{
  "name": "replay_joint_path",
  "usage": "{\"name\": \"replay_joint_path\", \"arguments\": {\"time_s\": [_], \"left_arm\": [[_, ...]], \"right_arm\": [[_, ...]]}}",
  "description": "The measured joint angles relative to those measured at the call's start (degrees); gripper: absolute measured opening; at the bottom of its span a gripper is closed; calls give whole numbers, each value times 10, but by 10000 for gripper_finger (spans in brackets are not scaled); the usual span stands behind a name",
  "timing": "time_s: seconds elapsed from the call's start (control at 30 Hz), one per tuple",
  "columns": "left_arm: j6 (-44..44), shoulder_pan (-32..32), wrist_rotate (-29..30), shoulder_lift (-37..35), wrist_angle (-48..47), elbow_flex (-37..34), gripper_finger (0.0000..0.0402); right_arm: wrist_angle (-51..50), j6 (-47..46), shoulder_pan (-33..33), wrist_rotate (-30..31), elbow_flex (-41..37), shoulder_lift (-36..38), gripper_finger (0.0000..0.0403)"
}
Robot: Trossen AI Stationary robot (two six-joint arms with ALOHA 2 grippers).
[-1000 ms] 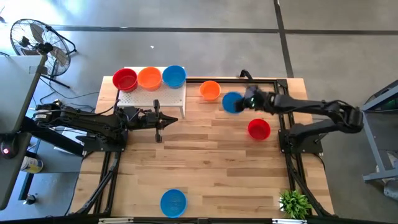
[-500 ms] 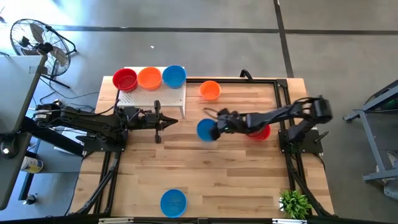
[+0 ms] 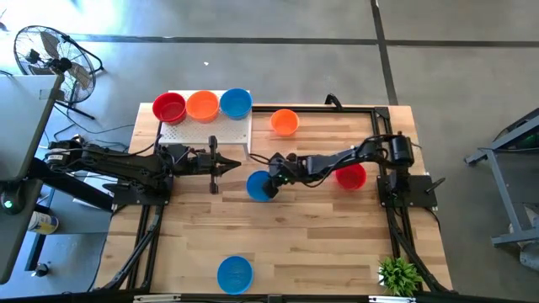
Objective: Pick & Place Mini bowls
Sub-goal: Stack the blue bowl on top of the other blue bowls on the shelf
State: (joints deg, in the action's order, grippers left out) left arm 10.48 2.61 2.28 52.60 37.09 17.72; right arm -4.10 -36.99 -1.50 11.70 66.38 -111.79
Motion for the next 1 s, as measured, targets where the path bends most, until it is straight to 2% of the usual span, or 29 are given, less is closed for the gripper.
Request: {"name": "replay_joint_path", "arguments": {"time_s": [0.17,0.43,0.5,0.6,0.77,0.83,1.0], "left_arm": [[0,0,0,0,0,0,1],[0,0,-3,0,-4,0,1],[0,0,-5,0,-10,0,1],[-3,0,-6,0,-17,0,1],[-16,0,-5,0,-33,0,1],[-22,0,-4,0,-33,0,1],[-30,-1,-24,0,-106,28,1]], "right_arm": [[27,0,1,-6,-7,-1,16],[62,50,4,-21,-8,23,94],[67,91,10,3,-8,52,104],[80,181,19,32,-27,98,94],[188,257,18,-8,-134,166,24],[248,272,15,-21,-188,189,7],[350,292,15,-24,-313,251,21]]}}
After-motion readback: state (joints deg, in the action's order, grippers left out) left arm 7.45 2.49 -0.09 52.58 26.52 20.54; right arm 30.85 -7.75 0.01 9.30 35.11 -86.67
